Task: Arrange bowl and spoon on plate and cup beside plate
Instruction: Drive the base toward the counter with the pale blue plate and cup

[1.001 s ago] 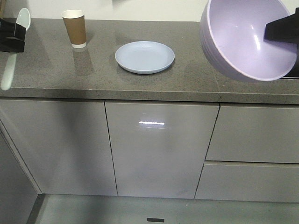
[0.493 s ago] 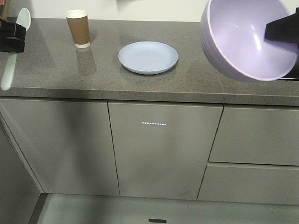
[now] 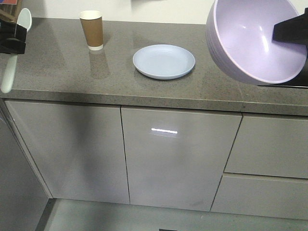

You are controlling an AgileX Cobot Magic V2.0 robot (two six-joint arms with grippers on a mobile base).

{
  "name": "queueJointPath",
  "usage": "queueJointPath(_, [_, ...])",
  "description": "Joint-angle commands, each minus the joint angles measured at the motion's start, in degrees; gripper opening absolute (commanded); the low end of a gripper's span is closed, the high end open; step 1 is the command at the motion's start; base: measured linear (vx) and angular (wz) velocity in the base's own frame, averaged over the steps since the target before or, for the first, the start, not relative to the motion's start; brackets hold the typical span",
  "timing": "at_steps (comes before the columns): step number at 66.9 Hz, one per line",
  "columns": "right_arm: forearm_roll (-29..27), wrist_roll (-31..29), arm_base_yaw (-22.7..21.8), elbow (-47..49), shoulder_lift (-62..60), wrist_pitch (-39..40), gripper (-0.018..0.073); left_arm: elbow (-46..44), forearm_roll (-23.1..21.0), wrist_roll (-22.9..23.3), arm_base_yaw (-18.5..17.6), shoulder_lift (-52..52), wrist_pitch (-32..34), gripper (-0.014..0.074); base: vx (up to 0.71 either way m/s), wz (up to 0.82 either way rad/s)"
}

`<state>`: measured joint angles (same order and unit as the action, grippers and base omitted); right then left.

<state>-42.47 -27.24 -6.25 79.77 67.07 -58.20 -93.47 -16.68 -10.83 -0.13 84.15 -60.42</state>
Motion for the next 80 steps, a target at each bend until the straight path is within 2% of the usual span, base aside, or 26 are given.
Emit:
queueJointPath(1, [-2.76,-0.64,-0.34,1.69,-1.15,2.66,-0.0006,-1.39,-1.57,-0.02,-0.09,-2.05,2.86,-0.0006,0.06,0.10])
queueJointPath(80, [-2.71,-0.64,-0.34,1.69,-1.15,2.66,-0.0006,-1.39,-1.57,-0.02,-0.09,-2.05,2.86,-0.0006,0.09,0.03])
